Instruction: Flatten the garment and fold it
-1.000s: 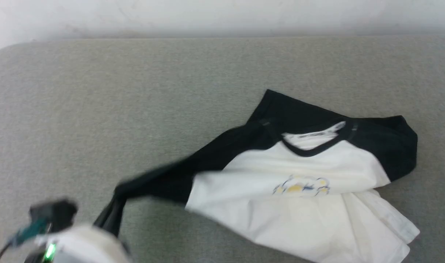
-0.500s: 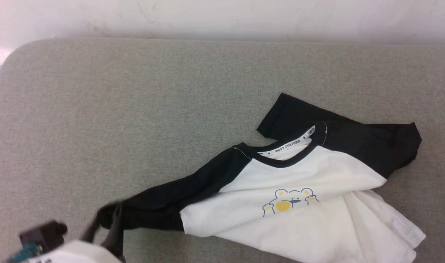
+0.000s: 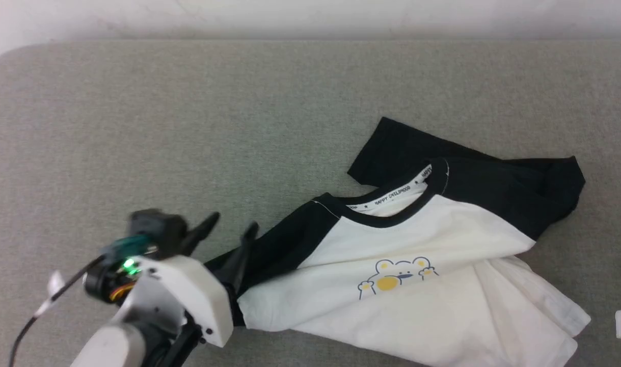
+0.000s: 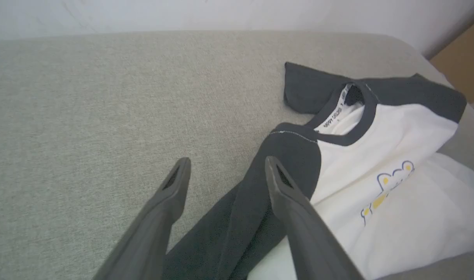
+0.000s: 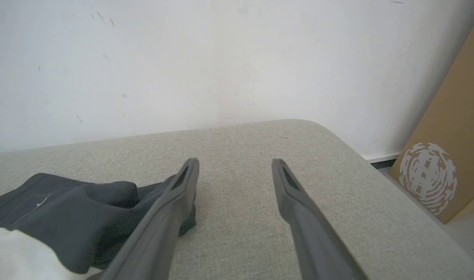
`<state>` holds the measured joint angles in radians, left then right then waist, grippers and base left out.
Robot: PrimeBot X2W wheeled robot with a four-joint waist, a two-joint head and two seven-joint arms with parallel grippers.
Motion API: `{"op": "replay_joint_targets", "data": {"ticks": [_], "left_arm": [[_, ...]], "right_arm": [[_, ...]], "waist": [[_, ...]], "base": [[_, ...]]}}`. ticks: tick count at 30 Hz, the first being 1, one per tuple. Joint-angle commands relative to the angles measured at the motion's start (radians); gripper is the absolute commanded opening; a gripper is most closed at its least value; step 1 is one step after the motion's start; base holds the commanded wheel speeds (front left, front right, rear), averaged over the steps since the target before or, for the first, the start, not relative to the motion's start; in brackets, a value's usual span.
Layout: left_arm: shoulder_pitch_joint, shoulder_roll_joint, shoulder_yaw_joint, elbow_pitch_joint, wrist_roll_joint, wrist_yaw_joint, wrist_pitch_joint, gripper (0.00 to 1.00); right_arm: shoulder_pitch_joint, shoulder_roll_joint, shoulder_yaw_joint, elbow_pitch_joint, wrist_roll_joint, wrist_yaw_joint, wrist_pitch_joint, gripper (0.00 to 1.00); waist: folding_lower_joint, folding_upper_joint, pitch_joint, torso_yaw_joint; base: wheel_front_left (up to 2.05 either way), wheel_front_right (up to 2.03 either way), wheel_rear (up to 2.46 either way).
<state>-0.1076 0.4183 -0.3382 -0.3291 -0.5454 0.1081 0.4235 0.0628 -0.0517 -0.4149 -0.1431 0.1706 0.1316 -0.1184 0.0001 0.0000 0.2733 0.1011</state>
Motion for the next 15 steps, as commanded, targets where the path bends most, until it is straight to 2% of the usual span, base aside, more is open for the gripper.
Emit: {"op": "replay_joint_targets", "data": {"ticks": [1, 5, 10, 11, 12, 13, 15], "left_arm": [[-0.034, 0.015, -0.022, 0.034, 0.017, -0.023, 0.020, 1.00], [-0.088, 0.030, -0.088, 0.147, 0.018, -0.080, 0.100, 1.00], [-0.109, 0.025, -0.121, 0.217, 0.001, -0.100, 0.156, 1.00], [-0.108, 0.024, -0.127, 0.229, 0.000, -0.101, 0.162, 0.70], [-0.109, 0.025, -0.131, 0.240, 0.003, -0.102, 0.162, 0.06], [-0.111, 0.025, -0.133, 0.249, 0.009, -0.102, 0.157, 0.00], [-0.115, 0.020, -0.130, 0.264, 0.013, -0.099, 0.138, 0.00]], "right_arm": [[-0.013, 0.001, 0.001, 0.000, 0.006, -0.001, -0.008, 1.00], [-0.022, 0.001, 0.001, -0.001, 0.005, -0.001, -0.009, 1.00], [-0.022, 0.001, -0.004, 0.002, 0.008, -0.001, -0.011, 1.00], [-0.021, 0.001, -0.003, 0.003, 0.008, -0.001, -0.012, 1.00], [-0.021, 0.001, -0.002, 0.004, 0.009, -0.001, -0.013, 1.00], [-0.021, 0.001, -0.001, 0.005, 0.009, -0.001, -0.013, 1.00], [-0.022, 0.001, 0.001, 0.005, 0.010, -0.001, -0.012, 1.00]], "waist": [[-0.0001, 0.0000, 0.022, -0.020], [-0.0001, 0.0000, 0.041, -0.040], [-0.0001, 0.0000, 0.051, -0.055], [-0.0001, 0.0000, 0.052, -0.057], [-0.0001, 0.0000, 0.053, -0.059], [-0.0001, 0.0000, 0.053, -0.061], [-0.0001, 0.0000, 0.052, -0.064]], "base": [[0.00, 0.00, 0.00], [0.00, 0.00, 0.00], [0.00, 0.00, 0.00], [0.00, 0.00, 0.00], [0.00, 0.00, 0.00], [0.00, 0.00, 0.00], [0.00, 0.00, 0.00]]}}
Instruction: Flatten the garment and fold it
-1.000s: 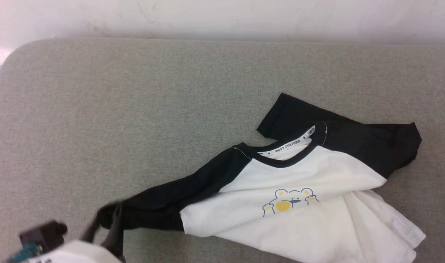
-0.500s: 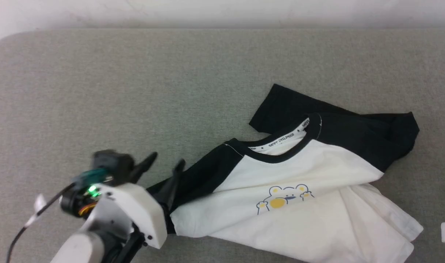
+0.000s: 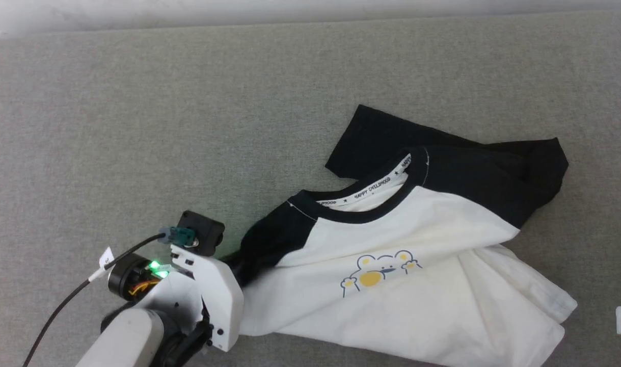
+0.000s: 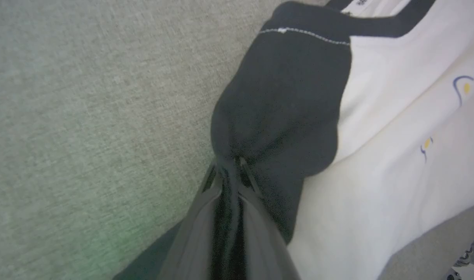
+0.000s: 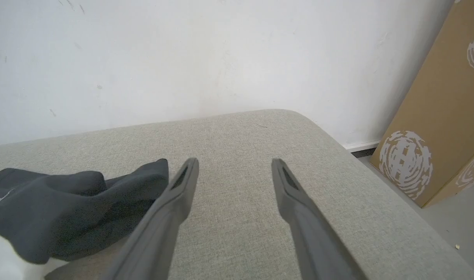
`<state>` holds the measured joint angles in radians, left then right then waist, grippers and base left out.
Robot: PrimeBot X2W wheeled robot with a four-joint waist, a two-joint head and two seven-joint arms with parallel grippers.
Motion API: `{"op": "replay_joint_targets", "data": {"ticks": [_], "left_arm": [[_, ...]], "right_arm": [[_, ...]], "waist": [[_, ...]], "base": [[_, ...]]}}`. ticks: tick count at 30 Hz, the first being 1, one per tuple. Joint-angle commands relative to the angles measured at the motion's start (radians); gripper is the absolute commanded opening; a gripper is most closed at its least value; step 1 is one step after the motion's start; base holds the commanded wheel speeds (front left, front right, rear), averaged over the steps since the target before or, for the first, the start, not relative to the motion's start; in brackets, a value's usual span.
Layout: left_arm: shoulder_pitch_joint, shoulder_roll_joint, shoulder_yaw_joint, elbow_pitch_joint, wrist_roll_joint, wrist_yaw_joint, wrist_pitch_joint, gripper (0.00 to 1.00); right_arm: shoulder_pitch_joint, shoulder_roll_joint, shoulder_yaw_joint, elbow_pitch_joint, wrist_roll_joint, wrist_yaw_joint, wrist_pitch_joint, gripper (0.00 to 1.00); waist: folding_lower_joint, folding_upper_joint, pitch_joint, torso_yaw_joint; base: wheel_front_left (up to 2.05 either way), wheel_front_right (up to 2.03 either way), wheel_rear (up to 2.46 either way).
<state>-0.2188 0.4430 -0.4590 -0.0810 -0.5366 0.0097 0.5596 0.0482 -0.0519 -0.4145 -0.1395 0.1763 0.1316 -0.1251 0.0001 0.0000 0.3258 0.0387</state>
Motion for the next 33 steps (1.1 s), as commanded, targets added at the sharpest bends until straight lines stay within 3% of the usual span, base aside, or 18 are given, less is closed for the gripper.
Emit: {"op": "replay_joint_targets", "data": {"ticks": [1, 8, 17, 18, 19, 20, 26, 29, 33], "left_arm": [[-0.008, -0.011, -0.002, 0.017, 0.000, 0.001, -0.012, 0.00], [-0.077, -0.021, 0.095, -0.002, 0.010, 0.060, -0.113, 0.00], [-0.112, 0.032, 0.248, 0.066, 0.070, 0.208, -0.185, 0.00], [-0.102, 0.030, 0.249, 0.075, 0.070, 0.215, -0.188, 0.19], [-0.092, 0.020, 0.252, 0.082, 0.064, 0.223, -0.194, 0.88], [-0.081, 0.008, 0.252, 0.089, 0.054, 0.225, -0.199, 1.00], [-0.024, -0.099, 0.287, 0.061, -0.020, 0.234, -0.330, 1.00], [0.017, -0.146, 0.326, -0.017, -0.041, 0.230, -0.459, 1.00], [0.096, -0.183, 0.364, -0.151, -0.045, 0.190, -0.657, 1.00]], "right_arm": [[-0.008, 0.002, -0.001, 0.000, 0.005, -0.001, -0.005, 1.00], [-0.009, 0.002, -0.009, -0.020, -0.002, -0.001, 0.004, 1.00], [-0.017, 0.002, -0.004, -0.047, -0.010, -0.001, 0.019, 1.00], [-0.017, 0.002, -0.003, -0.046, -0.010, -0.001, 0.019, 1.00], [-0.016, 0.002, -0.001, -0.045, -0.009, -0.001, 0.019, 1.00], [-0.016, 0.002, 0.001, -0.042, -0.008, -0.001, 0.019, 1.00], [-0.018, 0.002, 0.012, -0.027, -0.009, -0.001, 0.020, 1.00], [-0.015, 0.002, 0.013, -0.017, -0.009, -0.001, 0.020, 1.00], [-0.005, 0.002, 0.030, -0.015, -0.017, -0.001, 0.033, 1.00]], "waist": [[-0.0001, 0.0000, -0.001, -0.001], [-0.0001, 0.0000, 0.008, 0.004], [-0.0001, 0.0000, 0.047, -0.007], [-0.0001, 0.0000, 0.049, -0.008], [-0.0001, 0.0000, 0.051, -0.008], [-0.0001, 0.0000, 0.052, -0.008], [-0.0001, 0.0000, 0.031, 0.003], [-0.0001, 0.0000, 0.006, 0.014], [-0.0001, 0.0000, -0.031, 0.036]], "base": [[0.00, 0.00, 0.00], [0.00, 0.00, 0.00], [0.00, 0.00, 0.00], [0.00, 0.00, 0.00], [0.00, 0.00, 0.00], [0.00, 0.00, 0.00], [0.00, 0.00, 0.00], [0.00, 0.00, 0.00], [0.00, 0.00, 0.00]]}}
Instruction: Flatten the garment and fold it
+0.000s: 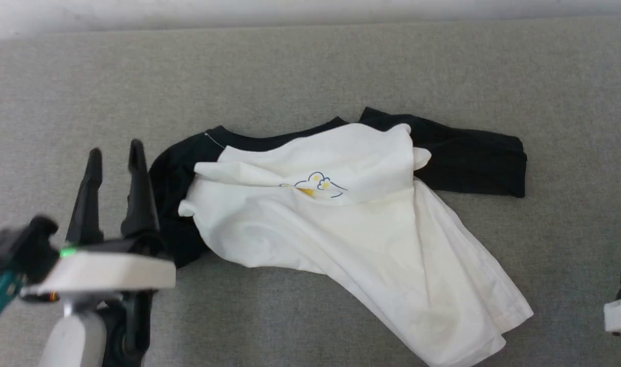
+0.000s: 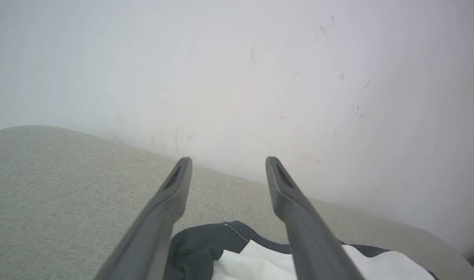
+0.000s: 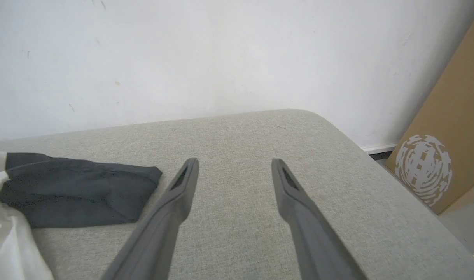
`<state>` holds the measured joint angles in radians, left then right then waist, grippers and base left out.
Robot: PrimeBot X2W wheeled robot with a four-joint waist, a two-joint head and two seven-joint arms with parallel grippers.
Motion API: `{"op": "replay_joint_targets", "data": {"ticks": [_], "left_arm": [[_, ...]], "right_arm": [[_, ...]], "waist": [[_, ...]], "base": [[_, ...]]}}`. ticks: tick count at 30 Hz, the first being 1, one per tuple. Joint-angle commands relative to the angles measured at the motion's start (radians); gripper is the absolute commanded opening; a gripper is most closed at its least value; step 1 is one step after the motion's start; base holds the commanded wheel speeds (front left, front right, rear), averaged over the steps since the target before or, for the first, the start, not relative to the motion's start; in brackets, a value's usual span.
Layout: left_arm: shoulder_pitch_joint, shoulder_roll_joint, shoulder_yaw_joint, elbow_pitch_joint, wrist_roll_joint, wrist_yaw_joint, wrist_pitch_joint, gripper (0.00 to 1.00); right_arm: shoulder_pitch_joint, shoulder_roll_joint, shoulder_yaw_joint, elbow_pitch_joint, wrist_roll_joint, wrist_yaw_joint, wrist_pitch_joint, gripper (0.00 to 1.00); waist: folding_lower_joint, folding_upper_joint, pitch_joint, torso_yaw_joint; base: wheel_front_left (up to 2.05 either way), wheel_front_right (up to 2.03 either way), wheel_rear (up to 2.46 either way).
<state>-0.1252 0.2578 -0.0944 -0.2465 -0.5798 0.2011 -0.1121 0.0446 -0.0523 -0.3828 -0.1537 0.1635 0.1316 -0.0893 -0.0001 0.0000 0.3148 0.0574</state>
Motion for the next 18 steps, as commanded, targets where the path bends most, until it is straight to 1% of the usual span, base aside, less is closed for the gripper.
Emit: {"op": "replay_joint_targets", "data": {"ticks": [1, 3, 5, 9, 11, 13, 16, 18], "left_arm": [[0.031, -0.004, 0.008, -0.010, -0.003, -0.007, -0.020, 1.00], [0.088, -0.008, 0.023, -0.053, 0.007, -0.015, -0.079, 1.00], [0.143, -0.013, 0.030, -0.083, 0.016, -0.019, -0.105, 1.00], [0.214, -0.026, 0.035, -0.098, 0.025, -0.031, -0.129, 1.00], [0.229, -0.025, 0.027, -0.088, 0.045, -0.038, -0.134, 1.00], [0.227, -0.033, 0.017, -0.078, 0.055, -0.049, -0.139, 1.00], [0.214, -0.047, 0.005, -0.063, 0.062, -0.064, -0.143, 1.00], [0.204, -0.055, -0.002, -0.051, 0.067, -0.072, -0.145, 1.00]], "right_arm": [[-0.002, 0.002, 0.006, -0.004, -0.010, -0.001, 0.004, 1.00], [-0.008, 0.002, 0.033, -0.017, -0.027, -0.001, 0.031, 1.00], [-0.022, 0.002, 0.065, -0.032, -0.040, -0.001, 0.083, 1.00], [-0.075, 0.002, 0.114, -0.048, -0.082, -0.001, 0.262, 1.00], [-0.108, 0.002, 0.141, -0.048, -0.126, -0.001, 0.363, 1.00], [-0.148, 0.002, 0.154, -0.042, -0.161, -0.001, 0.440, 1.00], [-0.198, -0.002, 0.160, -0.003, -0.189, -0.001, 0.541, 1.00], [-0.219, -0.024, 0.165, 0.037, -0.209, -0.001, 0.604, 1.00]], "waist": [[0.0001, 0.0000, -0.028, 0.023], [0.0001, 0.0000, -0.038, 0.035], [0.0001, 0.0000, -0.041, 0.049], [0.0001, 0.0000, -0.027, 0.080], [0.0001, 0.0000, -0.013, 0.096], [0.0001, 0.0000, 0.001, 0.115], [0.0001, 0.0000, 0.018, 0.142], [0.0001, 0.0000, 0.029, 0.159]], "base": [[0.00, 0.00, 0.00], [0.00, 0.00, 0.00], [0.00, 0.00, 0.00], [0.00, 0.00, 0.00], [0.00, 0.00, 0.00], [0.00, 0.00, 0.00], [0.00, 0.00, 0.00], [0.00, 0.00, 0.00]]}}
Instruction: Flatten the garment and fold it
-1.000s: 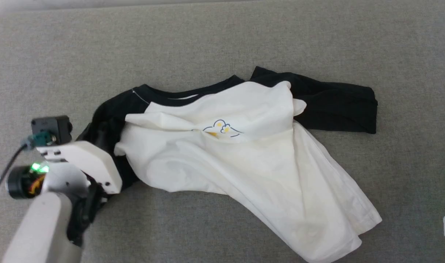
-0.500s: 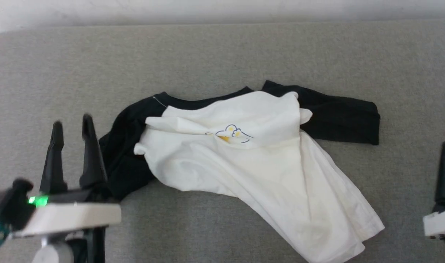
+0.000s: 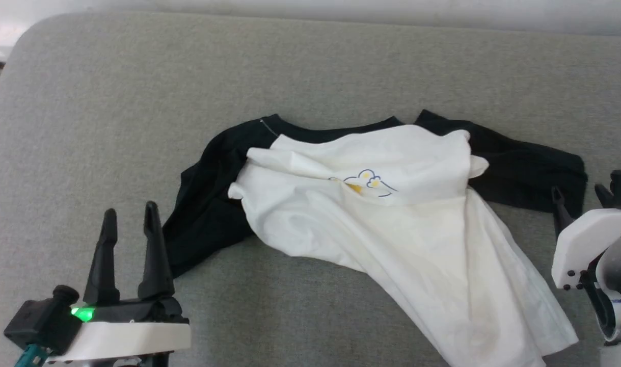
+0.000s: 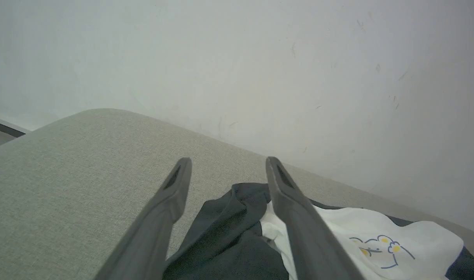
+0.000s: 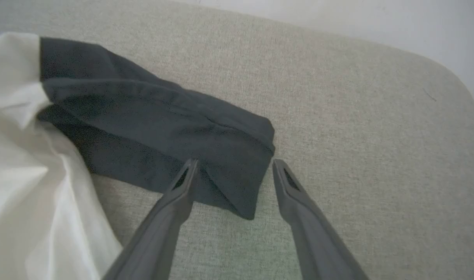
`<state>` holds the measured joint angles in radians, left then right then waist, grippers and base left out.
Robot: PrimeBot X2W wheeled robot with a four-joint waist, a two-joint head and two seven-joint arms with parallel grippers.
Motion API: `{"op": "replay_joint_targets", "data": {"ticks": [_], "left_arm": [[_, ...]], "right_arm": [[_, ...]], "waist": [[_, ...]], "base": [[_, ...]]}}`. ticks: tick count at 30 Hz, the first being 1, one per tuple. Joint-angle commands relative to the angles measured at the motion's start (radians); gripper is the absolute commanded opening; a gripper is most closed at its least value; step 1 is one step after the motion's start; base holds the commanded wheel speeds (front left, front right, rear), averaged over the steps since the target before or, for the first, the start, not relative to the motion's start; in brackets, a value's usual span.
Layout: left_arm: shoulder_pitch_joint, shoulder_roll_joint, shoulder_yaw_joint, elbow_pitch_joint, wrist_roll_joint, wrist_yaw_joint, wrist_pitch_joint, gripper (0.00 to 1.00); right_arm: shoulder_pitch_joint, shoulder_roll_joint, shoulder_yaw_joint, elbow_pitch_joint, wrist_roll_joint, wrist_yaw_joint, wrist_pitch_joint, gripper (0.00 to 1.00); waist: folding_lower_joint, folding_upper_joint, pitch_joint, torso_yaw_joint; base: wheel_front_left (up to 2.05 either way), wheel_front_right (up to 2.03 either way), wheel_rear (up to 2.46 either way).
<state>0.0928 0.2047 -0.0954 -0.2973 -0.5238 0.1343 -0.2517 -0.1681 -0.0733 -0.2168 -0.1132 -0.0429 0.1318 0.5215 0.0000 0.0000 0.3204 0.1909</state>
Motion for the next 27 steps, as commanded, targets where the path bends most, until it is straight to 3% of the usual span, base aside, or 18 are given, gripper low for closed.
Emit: {"op": "replay_joint_targets", "data": {"ticks": [1, 6, 7, 9, 14, 18, 22, 27], "left_arm": [[-0.019, -0.005, -0.004, 0.006, 0.014, -0.010, -0.006, 1.00], [-0.039, -0.021, -0.016, 0.027, 0.021, -0.027, -0.008, 1.00], [-0.041, -0.024, -0.017, 0.031, 0.022, -0.030, -0.008, 1.00], [-0.043, -0.030, -0.017, 0.037, 0.024, -0.034, -0.009, 1.00], [-0.036, -0.043, -0.007, 0.048, 0.024, -0.041, -0.009, 1.00], [-0.030, -0.047, 0.003, 0.049, 0.031, -0.042, -0.010, 1.00], [-0.018, -0.048, 0.008, 0.043, 0.038, -0.039, -0.010, 1.00], [-0.001, -0.045, 0.001, 0.039, 0.041, -0.039, -0.005, 1.00]], "right_arm": [[-0.015, -0.009, -0.005, 0.016, -0.010, -0.001, 0.021, 1.00], [-0.043, -0.031, -0.031, 0.098, -0.040, -0.001, 0.092, 1.00], [-0.047, -0.031, -0.037, 0.107, -0.044, -0.001, 0.087, 0.56], [-0.057, -0.023, -0.057, 0.111, -0.044, -0.001, 0.056, 0.00], [-0.094, -0.028, -0.052, 0.091, -0.045, -0.001, -0.030, 0.00], [-0.140, -0.115, -0.029, 0.021, -0.050, -0.001, -0.061, 0.00], [-0.155, -0.285, -0.009, -0.057, -0.091, -0.001, -0.045, 0.00], [-0.036, -0.517, 0.024, -0.078, -0.128, -0.001, 0.050, 0.00]], "waist": [[0.0000, 0.0000, 0.028, 0.034], [0.0000, 0.0000, 0.048, 0.066], [0.0000, 0.0000, 0.051, 0.070], [0.0000, 0.0000, 0.051, 0.072], [0.0000, 0.0000, 0.023, 0.041], [0.0000, 0.0000, -0.018, 0.002], [0.0000, 0.0000, -0.044, -0.029], [0.0000, 0.0000, -0.045, -0.038]], "base": [[0.00, 0.00, 0.00], [0.00, 0.00, 0.00], [0.00, 0.00, 0.00], [0.00, 0.00, 0.00], [0.00, 0.00, 0.00], [0.00, 0.00, 0.00], [0.00, 0.00, 0.00], [0.00, 0.00, 0.00]]}}
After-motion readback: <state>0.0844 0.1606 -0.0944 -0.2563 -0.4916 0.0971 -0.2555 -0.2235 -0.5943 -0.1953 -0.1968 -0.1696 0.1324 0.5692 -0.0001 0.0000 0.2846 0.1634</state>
